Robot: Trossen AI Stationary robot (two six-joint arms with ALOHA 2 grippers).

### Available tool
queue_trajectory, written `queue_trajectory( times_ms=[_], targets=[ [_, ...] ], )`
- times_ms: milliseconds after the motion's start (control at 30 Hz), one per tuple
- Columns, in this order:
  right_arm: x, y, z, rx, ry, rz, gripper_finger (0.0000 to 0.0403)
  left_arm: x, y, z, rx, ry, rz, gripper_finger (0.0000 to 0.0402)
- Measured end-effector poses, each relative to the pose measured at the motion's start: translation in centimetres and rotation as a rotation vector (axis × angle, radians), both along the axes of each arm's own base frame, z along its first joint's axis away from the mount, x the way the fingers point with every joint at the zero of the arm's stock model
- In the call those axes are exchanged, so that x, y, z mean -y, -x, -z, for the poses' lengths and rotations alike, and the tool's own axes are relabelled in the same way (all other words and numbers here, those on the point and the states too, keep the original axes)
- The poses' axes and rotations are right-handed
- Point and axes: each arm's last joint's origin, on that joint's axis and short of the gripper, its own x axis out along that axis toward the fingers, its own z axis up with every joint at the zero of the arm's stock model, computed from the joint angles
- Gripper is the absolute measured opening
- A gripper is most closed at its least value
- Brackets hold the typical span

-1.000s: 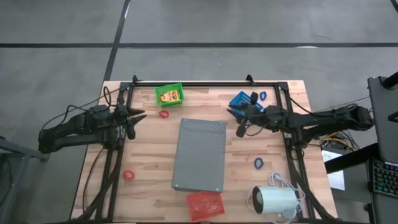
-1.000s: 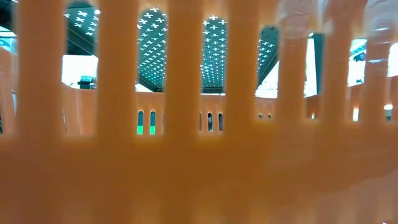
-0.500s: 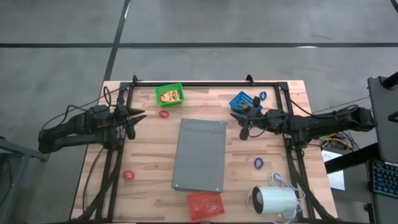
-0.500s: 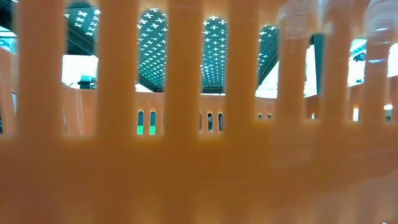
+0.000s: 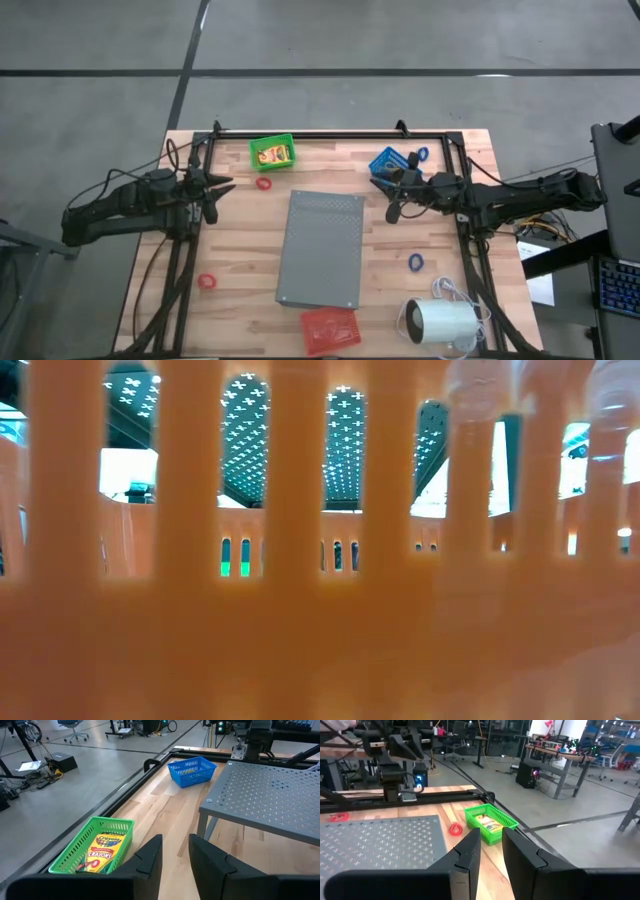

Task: Pick & Place Office Desk Supplies
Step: Put the bottom blue spring keychain into the orange basket

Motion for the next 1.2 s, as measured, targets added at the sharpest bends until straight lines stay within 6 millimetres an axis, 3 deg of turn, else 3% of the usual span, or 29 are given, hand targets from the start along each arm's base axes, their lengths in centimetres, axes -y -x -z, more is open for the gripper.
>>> queue_trajectory(
  times_ms=[467, 667, 967, 1100, 1200],
  targets=[
    [-0.3, -0.1, 1.0, -0.130, 0.008, -0.115, 0.0075, 0.0, 0.0, 0.0, 0.000, 0.000, 0.000, 0.0098],
    [-0.7, 0.7, 0.3, -0.317, -0.227, -0.056, 0.0075, 0.0, 0.0, 0.0, 0.000, 0.000, 0.000, 0.0098],
    [-3.7, 2.2, -3.2, -0.522, -0.447, -0.048, 0.0075, 0.0, 0.0, 0.0, 0.000, 0.000, 0.000, 0.0098],
    [-4.4, 4.1, -5.3, -0.553, -0.699, 0.117, 0.0075, 0.0, 0.0, 0.0, 0.000, 0.000, 0.000, 0.0098],
    [-4.6, 5.0, -5.7, -0.539, -0.892, 0.288, 0.0075, 0.0, 0.0, 0.0, 0.000, 0.000, 0.000, 0.0098]
  ],
)
